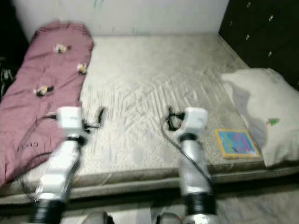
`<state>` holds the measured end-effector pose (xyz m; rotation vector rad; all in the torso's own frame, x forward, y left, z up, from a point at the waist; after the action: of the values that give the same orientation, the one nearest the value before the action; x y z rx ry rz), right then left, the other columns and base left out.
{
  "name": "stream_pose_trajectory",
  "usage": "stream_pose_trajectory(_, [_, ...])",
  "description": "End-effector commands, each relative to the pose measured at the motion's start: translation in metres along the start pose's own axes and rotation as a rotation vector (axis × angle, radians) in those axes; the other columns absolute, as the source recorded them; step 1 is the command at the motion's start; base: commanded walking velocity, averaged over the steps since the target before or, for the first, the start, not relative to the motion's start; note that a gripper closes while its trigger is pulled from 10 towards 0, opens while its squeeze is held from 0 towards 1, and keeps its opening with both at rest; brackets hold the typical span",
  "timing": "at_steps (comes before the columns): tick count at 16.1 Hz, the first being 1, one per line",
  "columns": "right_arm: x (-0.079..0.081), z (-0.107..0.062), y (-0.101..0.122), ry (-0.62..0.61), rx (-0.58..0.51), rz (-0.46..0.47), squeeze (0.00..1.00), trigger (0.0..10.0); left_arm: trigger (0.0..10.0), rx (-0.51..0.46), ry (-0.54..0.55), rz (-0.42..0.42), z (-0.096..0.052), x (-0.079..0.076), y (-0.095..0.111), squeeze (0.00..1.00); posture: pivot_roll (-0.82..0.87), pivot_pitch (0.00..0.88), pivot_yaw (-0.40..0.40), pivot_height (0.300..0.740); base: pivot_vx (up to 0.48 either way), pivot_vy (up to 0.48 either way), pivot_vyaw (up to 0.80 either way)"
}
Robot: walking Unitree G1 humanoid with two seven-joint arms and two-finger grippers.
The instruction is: Clean up the room
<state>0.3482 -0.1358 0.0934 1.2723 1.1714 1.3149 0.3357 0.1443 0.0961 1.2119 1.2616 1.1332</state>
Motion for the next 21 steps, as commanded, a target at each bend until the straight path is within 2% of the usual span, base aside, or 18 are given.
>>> stream_pose_trajectory(1, [-0.003,0.0,0.007,0.018,-0.018,-0.031,0.0,10.0,10.0,0.02,-0.021,-0.02,0.002,-0.011,-0.004,0.0,-0.05,0.006,0.009,0.74,0.0,0.48,-0.48])
stream_pose_trajectory(3, [-0.012,-0.001,0.0,-0.023,0.005,-0.016,0.0,10.0,10.0,0.026,-0.043,-0.045,0.0,-0.016,-0.004,0.0,-0.05,0.012,0.015,0.74,0.0,0.48,-0.4])
stream_pose_trajectory(7, [-0.004,-0.002,0.003,0.002,-0.006,-0.017,0.0,10.0,10.0,0.056,-0.066,-0.053,-0.008,-0.016,-0.012,0.0,-0.06,0.026,0.018,0.74,0.0,0.477,0.0])
stream_pose_trajectory(15, [-0.003,-0.006,-0.007,0.008,0.037,-0.015,0.0,10.0,10.0,0.058,-0.046,-0.07,-0.008,-0.015,-0.012,0.0,-0.05,0.037,0.012,0.74,0.0,0.476,0.0])
stream_pose_trajectory(21, [0.002,-0.002,-0.007,0.021,0.04,-0.01,0.0,10.0,10.0,0.047,-0.047,-0.062,-0.006,-0.015,-0.008,0.0,-0.04,0.026,0.014,0.74,0.0,0.476,0.0])
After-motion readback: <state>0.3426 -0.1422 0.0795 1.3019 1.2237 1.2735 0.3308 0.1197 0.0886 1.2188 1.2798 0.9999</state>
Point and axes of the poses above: a point about 5 cm out from each wrist's last joint towards the gripper, its own z axis pointing out of the wrist towards the gripper, its own y axis along the axis of the wrist's last joint, x = y × z, the point moved 5 cm from there along z, pointing out of the wrist towards the gripper, and after that the axes turned 1 degree about -z, right-handed, at the moved point
